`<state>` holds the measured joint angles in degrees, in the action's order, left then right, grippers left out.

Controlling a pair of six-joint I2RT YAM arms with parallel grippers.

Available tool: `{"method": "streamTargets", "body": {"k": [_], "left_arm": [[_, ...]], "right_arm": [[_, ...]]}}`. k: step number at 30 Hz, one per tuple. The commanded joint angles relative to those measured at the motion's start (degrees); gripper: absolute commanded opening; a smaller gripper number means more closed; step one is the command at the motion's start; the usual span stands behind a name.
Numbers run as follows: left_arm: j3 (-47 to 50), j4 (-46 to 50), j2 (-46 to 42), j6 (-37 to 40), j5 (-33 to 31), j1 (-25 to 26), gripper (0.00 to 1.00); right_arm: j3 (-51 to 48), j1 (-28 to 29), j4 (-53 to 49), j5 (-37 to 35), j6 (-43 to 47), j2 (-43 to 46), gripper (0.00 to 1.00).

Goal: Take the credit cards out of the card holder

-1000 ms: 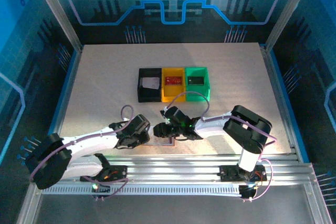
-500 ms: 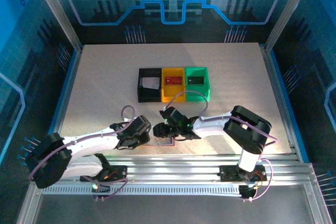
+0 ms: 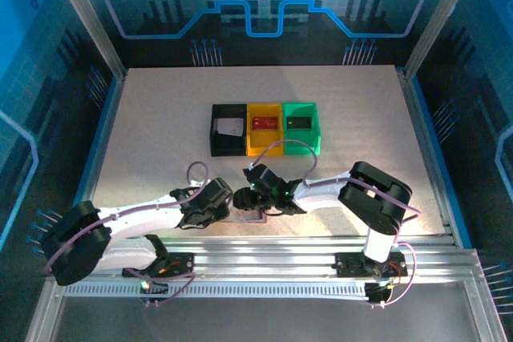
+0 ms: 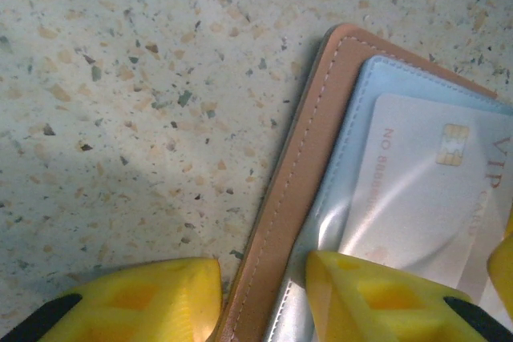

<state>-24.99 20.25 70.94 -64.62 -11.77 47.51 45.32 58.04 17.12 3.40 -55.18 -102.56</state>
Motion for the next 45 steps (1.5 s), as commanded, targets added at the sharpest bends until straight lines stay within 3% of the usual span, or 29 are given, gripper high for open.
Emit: {"method": "streamTargets", "body": {"k": [1,8,19,31,45], "left_arm": [[8.3,-29.2,14.8,-1.5,13.1,1.5,0.37],[8.6,-30.4,15.6,-1.6,13.2,1.6,0.37],[9.1,-33.2,17.1,-2.0,13.4,2.0,0.37],[9.3,-25.8,6.5,-0.3,9.7,2.0,0.38],[10.7,-23.0,1.0,-0.8,8.6,2.0,0.38]], "right_arm": [[-3.6,0.8,-2.0,3.3,-2.1,-5.6,0.27],[-1.3,0.9,-6.6,5.3,-1.3,-4.6,0.28],[-6.6,1.5,9.3,12.4,-2.8,-3.5,0.27],[-10.2,2.1,15.9,13.8,-2.7,-0.2,0.23],[-11.2,5.1,20.5,15.8,-2.9,1.0,0.18]]}}
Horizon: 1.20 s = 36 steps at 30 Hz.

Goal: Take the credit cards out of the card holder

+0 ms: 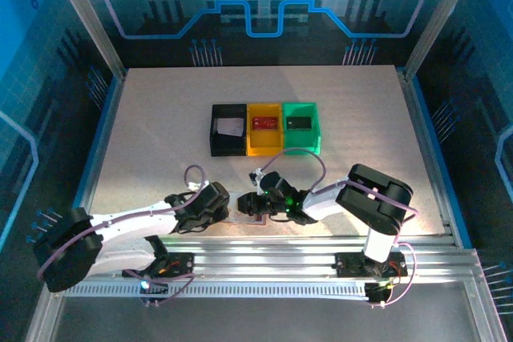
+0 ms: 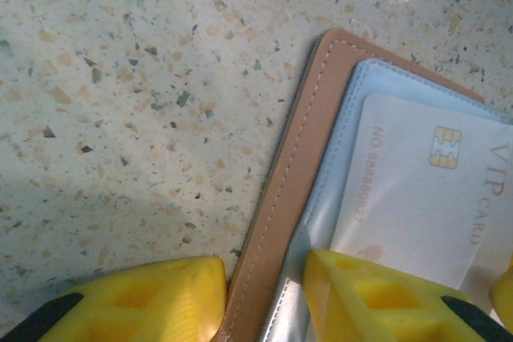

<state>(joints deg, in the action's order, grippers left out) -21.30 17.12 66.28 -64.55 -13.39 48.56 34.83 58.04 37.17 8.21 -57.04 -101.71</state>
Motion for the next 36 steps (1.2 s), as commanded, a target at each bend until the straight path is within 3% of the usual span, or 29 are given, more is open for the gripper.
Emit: {"method": "streamTargets", "body": {"k": [1,8,19,28,36], "left_arm": [[7.0,-19.5,5.1,-0.9,10.1,0.9,0.38],[7.3,-18.2,3.2,-1.0,9.9,0.9,0.38],[7.5,-15.9,0.8,-1.0,9.2,0.9,0.39],[7.5,-14.2,0.0,-1.4,8.5,0.9,0.39],[6.8,-12.7,0.0,-2.0,7.7,0.9,0.39]], "right_arm": [[-0.8,5.2,0.4,11.0,-1.0,0.4,0.18],[-0.5,6.7,0.6,11.6,-0.3,1.3,0.19],[-2.3,6.4,-5.2,5.1,1.1,5.4,0.08],[-2.0,5.4,-6.5,6.0,0.4,4.9,0.0],[-1.4,0.9,-11.6,9.0,1.2,5.6,0.0]]}}
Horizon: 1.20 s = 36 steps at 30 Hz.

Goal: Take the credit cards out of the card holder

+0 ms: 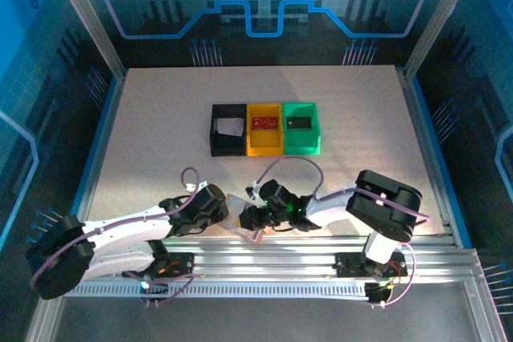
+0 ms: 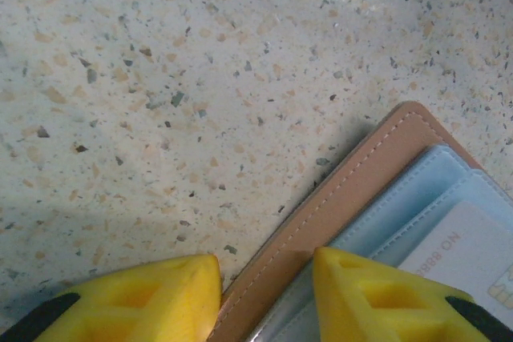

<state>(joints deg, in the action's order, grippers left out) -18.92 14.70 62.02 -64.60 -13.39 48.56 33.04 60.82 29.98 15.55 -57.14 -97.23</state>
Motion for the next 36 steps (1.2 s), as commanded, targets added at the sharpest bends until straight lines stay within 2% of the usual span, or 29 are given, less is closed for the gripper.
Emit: {"method": "streamTargets", "body": {"k": [1,8,13,21,26,31,36], "left_arm": [[4.3,-10.1,4.3,-2.1,7.7,1.0,0.39],[2.7,-10.3,6.2,-2.0,7.6,0.9,0.39],[1.5,-11.0,8.3,-1.6,8.3,0.9,0.4],[0.1,-9.5,7.8,-1.5,7.9,0.8,0.4],[-1.6,-7.2,5.9,-1.3,7.3,0.8,0.4],[-3.3,-4.3,3.9,-1.3,6.8,0.8,0.4],[-4.1,-1.6,1.2,-1.5,5.4,0.8,0.4]], "right_arm": [[0.9,-2.8,-5.9,2.2,1.9,1.3,0.0],[6.8,-7.3,-14.2,7.9,7.1,-0.2,0.0],[12.5,-10.7,-23.7,12.0,11.5,-2.7,0.0],[21.0,-12.1,-40.2,11.6,19.7,-4.9,0.0],[24.4,-13.8,-46.5,12.7,22.9,-6.3,0.0],[29.2,-14.1,-54.9,10.3,27.3,-5.7,0.0],[30.8,-14.6,-58.2,10.1,28.9,-4.8,0.0]]}}
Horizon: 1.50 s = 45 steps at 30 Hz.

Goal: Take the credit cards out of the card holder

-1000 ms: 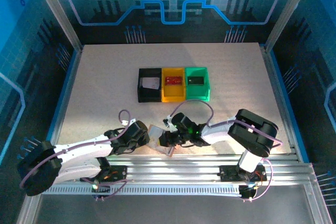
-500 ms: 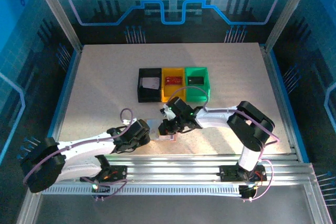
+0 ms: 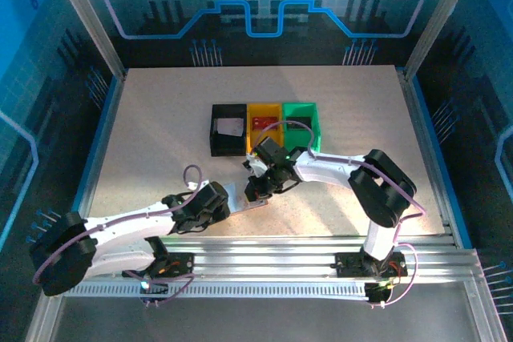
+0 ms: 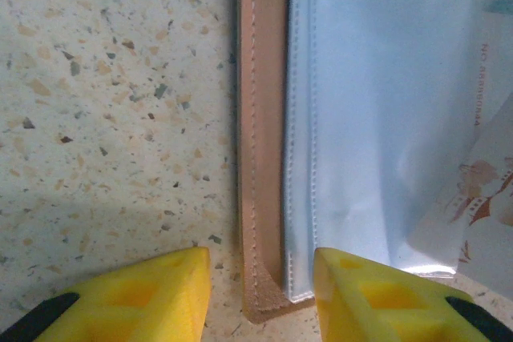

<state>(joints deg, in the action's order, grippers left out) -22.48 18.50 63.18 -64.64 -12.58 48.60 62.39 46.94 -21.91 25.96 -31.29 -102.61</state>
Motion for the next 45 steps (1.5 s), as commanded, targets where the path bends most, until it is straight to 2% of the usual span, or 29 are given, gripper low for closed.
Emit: {"method": "streamTargets", "body": {"k": [1,7,12,17,23,31,40,45], "left_arm": [[-0.5,-5.1,-0.5,-1.5,4.5,0.8,0.4],[-1.4,-2.6,-4.8,-0.4,3.8,0.6,0.4],[-2.6,-0.1,-12.5,4.4,3.0,-0.3,0.44],[-3.7,1.1,-18.4,9.5,6.2,-3.0,0.46],[-5.9,0.2,-23.1,15.6,14.3,-5.8,0.54],[-8.3,-3.9,-24.5,20.9,25.5,-8.8,0.66],[-7.7,-10.0,-24.2,21.6,33.8,-9.2,0.67],[-7.1,-11.7,-24.1,21.3,36.2,-9.1,0.64]], "right_arm": [[1.7,-0.7,-7.0,-0.4,3.5,0.6,0.0],[0.0,-2.4,-7.5,0.5,4.9,3.7,0.0],[-3.1,-3.8,-4.5,3.0,7.6,10.7,0.0],[-4.8,-4.9,-4.2,3.4,10.5,15.9,0.0],[-9.9,-4.0,1.0,12.2,11.9,23.1,0.0],[-10.5,1.1,2.0,15.6,14.4,25.6,0.0],[-11.3,2.3,3.2,17.2,14.4,26.0,0.0],[-11.7,2.7,4.3,18.5,14.3,25.9,0.0]]}}
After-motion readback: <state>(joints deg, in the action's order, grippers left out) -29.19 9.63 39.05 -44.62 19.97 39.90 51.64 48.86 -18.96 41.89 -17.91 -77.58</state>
